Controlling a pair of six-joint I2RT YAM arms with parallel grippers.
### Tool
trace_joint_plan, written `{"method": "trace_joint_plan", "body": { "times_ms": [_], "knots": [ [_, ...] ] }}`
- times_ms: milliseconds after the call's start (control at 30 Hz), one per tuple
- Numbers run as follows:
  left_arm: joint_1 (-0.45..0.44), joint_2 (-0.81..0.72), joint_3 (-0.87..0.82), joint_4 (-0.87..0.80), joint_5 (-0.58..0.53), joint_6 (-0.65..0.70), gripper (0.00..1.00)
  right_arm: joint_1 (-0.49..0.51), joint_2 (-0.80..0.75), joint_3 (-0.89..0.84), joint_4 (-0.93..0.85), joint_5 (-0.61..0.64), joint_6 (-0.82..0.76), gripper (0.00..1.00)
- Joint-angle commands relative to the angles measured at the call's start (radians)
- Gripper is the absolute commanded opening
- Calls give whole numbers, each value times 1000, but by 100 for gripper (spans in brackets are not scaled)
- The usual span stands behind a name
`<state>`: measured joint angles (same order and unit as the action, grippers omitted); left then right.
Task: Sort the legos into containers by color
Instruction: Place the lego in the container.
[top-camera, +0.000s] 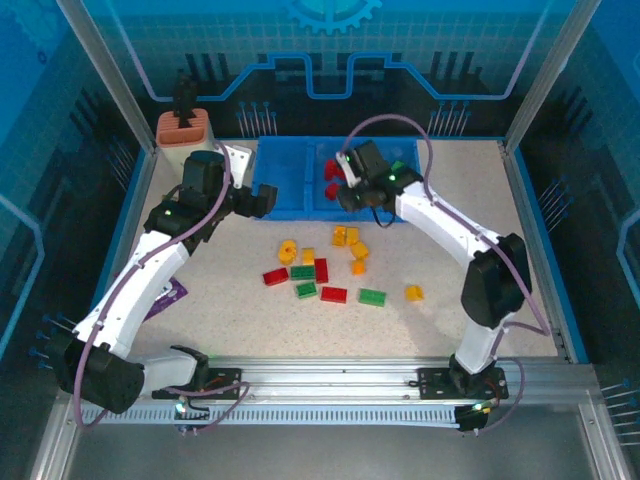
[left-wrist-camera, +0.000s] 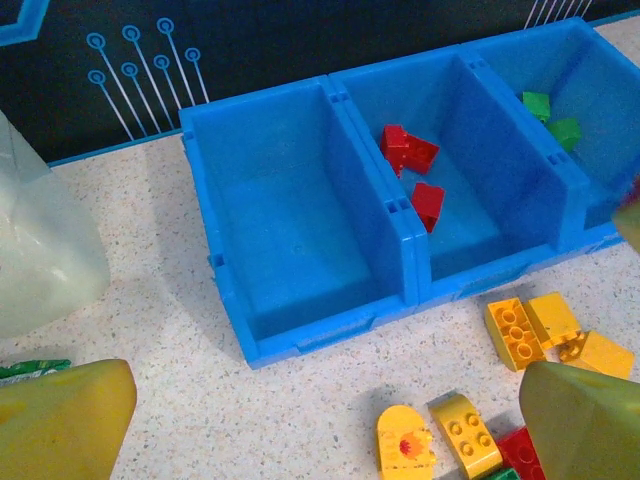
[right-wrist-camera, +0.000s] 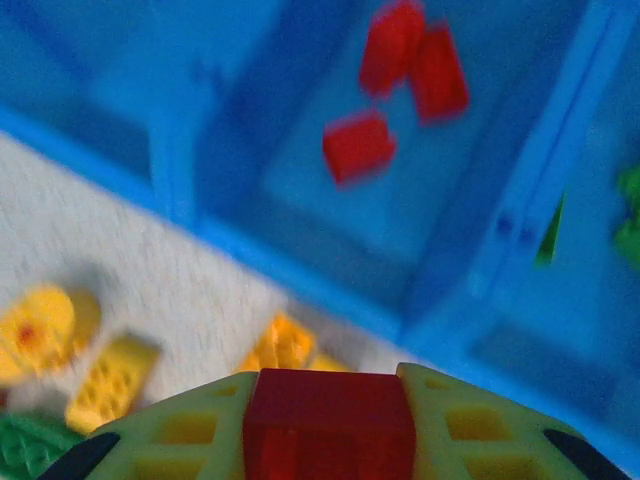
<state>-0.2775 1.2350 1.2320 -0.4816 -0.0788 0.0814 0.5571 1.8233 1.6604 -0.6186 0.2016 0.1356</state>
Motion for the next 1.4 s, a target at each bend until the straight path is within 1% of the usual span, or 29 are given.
{"method": "trace_joint_plan", "body": {
  "times_ms": [0,133,200,300,367,467,533,600,733,933,1000,1100,1133,1300,1367],
  "knots": [
    [3,-32,-18,-23,6,-6,99,-15,123,123,6,-12,-53,34],
    [-6,-32,-25,-42,19,-36,99,-40,268,296,22,-40,-53,33],
    [-17,-23,-19,-69,20,-47,99,-43,310,346,40,-39,-51,33],
    [-55,11,18,-159,-5,-45,97,-54,379,440,33,-50,-50,34],
    [-87,22,13,-184,-20,-60,97,-68,443,522,7,-65,-52,35],
    [-121,23,-33,-175,-28,-100,97,-84,562,650,-44,-76,-68,36],
    [-134,27,-71,-159,-29,-132,97,-91,607,703,-58,-81,-75,37],
    [-146,37,-98,-145,-29,-155,97,-94,625,718,-51,-88,-76,38],
    [-160,67,-120,-129,-33,-173,96,-101,628,720,-44,-106,-75,41],
    [-161,146,-131,-102,-63,-183,96,-99,596,695,-39,-130,-69,57],
    [-161,190,-121,-98,-67,-182,96,-98,559,660,-18,-137,-64,61],
    [-161,247,-101,-84,-63,-175,96,-96,508,610,9,-148,-60,62],
    [-161,267,-95,-79,-64,-172,95,-95,459,589,19,-151,-61,62],
    [-163,358,-78,-58,-69,-181,94,-92,316,463,61,-158,-80,64],
    [-166,390,-84,-35,-54,-190,93,-92,252,398,79,-155,-91,65]
  ]
}}
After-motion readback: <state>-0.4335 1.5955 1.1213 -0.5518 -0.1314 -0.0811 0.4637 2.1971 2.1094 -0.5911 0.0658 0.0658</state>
